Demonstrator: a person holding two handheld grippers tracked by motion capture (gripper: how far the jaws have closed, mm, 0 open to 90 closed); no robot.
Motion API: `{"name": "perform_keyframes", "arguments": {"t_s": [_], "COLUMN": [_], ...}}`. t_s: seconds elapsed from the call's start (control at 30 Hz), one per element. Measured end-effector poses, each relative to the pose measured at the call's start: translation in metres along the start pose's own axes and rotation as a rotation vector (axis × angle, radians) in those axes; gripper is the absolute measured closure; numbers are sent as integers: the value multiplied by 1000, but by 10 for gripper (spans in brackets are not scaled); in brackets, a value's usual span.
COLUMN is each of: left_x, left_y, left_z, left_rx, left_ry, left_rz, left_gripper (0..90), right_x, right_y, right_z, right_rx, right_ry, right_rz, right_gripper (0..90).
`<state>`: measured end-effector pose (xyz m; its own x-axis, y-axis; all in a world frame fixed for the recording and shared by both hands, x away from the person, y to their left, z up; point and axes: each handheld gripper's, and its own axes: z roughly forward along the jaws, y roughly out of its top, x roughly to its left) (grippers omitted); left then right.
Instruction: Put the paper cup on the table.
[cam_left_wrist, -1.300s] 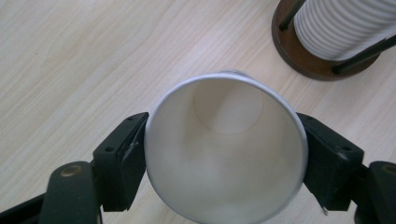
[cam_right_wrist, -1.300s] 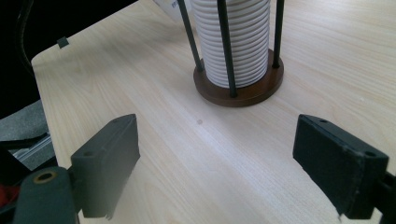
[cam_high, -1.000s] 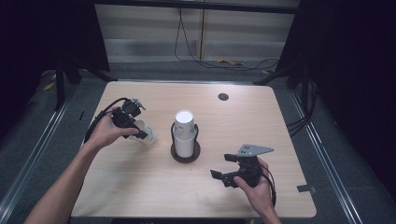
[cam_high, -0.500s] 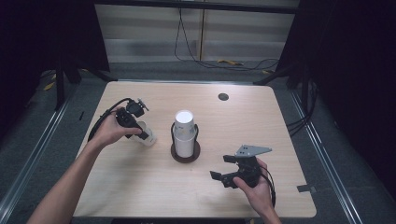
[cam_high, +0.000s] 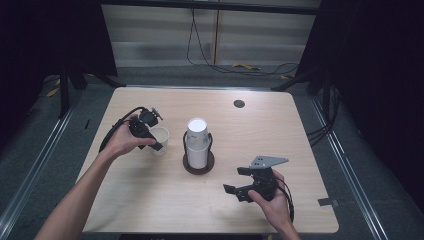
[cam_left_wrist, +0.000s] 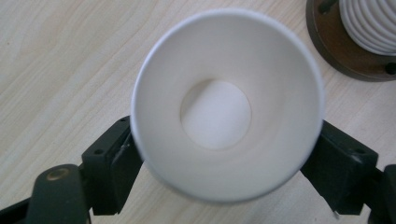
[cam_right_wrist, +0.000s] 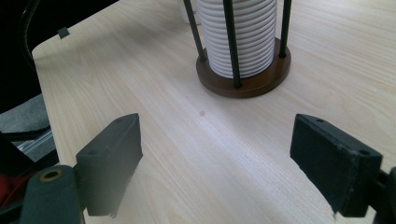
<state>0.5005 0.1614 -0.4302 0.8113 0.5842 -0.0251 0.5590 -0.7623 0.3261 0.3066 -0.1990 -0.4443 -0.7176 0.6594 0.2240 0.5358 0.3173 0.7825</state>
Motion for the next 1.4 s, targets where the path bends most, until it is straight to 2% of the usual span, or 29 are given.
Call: {"name": "perform_keyframes", "arguments": {"t_s": [0.1,0.17,0.27,0.37,0.53,0.67,0.73,0.93,1.03,1.1,1.13,1.2,1.27,1.33,1.4], "left_x": [0,1,0,1,2,4,5,6,8,8,8,9,11,12,13], "left_y": [-1,-1,-1,-2,-4,-8,-10,-16,-22,-25,-26,-30,-33,-37,-40], "left_z": [0,-1,-3,-6,-11,-15,-16,-20,-20,-19,-19,-20,-22,-23,-24], "left_rx": [-17,-24,-41,-59,-114,-160,-185,-238,-319,-347,-351,-391,-407,-420,-422], "left_ry": [-11,-8,-1,-23,-34,-34,-45,-44,-67,-52,-53,-46,-62,-40,-47], "left_rz": [-13,0,-9,-12,-28,-17,-25,-32,-61,-76,-76,-92,-98,-107,-116], "left_gripper": [191,184,181,177,175,175,175,175,176,177,176,177,177,176,176], "right_x": [0,0,0,-1,-2,-2,-2,-4,-4,-4,-4,-5,-5,-5,-5], "right_y": [0,-1,0,2,0,1,0,0,0,0,0,0,-1,-1,-1], "right_z": [0,-1,-1,-3,-1,-1,-3,-3,-2,-2,-2,-2,-2,-2,-1], "right_rx": [4,0,-2,-17,-9,-16,-19,-21,-18,-24,-22,-20,-19,-18,-20], "right_ry": [2,2,1,-5,-2,-4,-11,-12,-4,16,12,12,10,9,11], "right_rz": [-4,1,-1,1,5,4,7,14,19,31,29,31,33,35,38], "right_gripper": [162,162,164,167,167,168,168,168,168,168,168,168,168,168,168]}}
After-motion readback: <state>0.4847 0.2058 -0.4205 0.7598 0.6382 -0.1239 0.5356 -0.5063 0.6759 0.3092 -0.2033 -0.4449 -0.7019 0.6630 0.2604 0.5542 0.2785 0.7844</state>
